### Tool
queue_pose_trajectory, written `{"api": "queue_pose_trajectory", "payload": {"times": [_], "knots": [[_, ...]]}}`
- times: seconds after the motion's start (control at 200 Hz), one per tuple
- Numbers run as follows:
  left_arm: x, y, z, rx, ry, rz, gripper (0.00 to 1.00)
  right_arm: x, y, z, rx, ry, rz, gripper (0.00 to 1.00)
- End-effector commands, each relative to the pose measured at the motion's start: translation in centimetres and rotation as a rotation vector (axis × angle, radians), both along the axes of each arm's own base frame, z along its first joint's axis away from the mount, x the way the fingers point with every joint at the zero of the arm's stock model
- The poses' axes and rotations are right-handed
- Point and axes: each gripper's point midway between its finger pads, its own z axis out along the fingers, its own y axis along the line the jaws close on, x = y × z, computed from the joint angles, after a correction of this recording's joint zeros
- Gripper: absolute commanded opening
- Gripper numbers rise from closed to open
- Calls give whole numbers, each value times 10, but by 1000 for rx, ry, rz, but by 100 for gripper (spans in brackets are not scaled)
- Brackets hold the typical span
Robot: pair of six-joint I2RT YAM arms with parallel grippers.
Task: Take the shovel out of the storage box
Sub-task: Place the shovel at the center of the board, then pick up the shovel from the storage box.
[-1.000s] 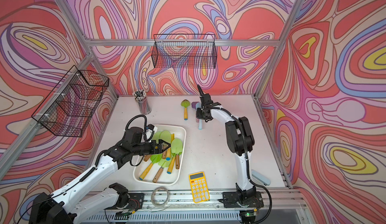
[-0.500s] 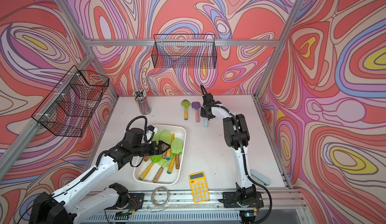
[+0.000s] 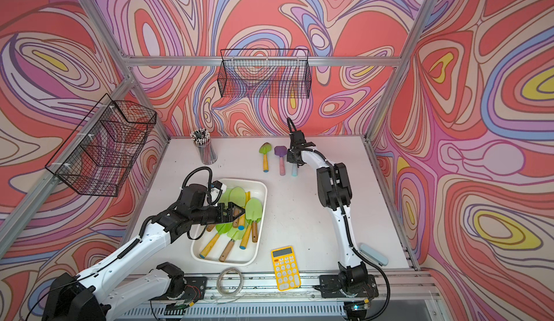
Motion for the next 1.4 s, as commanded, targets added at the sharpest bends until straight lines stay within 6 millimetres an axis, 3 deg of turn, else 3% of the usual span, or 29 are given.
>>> {"api": "queue_pose_trajectory", "payload": {"times": [0.0, 0.295, 0.386, 0.501, 0.851, 1.292, 1.397], "knots": [[3, 1, -3, 6, -1, 9, 90, -8, -14, -31, -33, 80, -14, 31], [2, 4, -13, 57, 22, 5, 90, 19, -10, -23, -26, 55, 13, 29], [1, 6, -16, 98, 24, 7, 90, 18, -10, -20, -24, 58, 14, 31], [3, 11, -23, 156, 32, 14, 90, 11, -11, -3, -8, 32, 5, 38], [1, 0, -40, 342, 57, -43, 78, -21, -17, 83, 43, -71, -19, 43], [4, 4, -57, 523, 84, -31, 70, -92, -15, 123, 184, -104, -17, 43], [6, 18, -63, 585, 97, 21, 61, -105, -12, 128, 195, -106, 0, 43]]}}
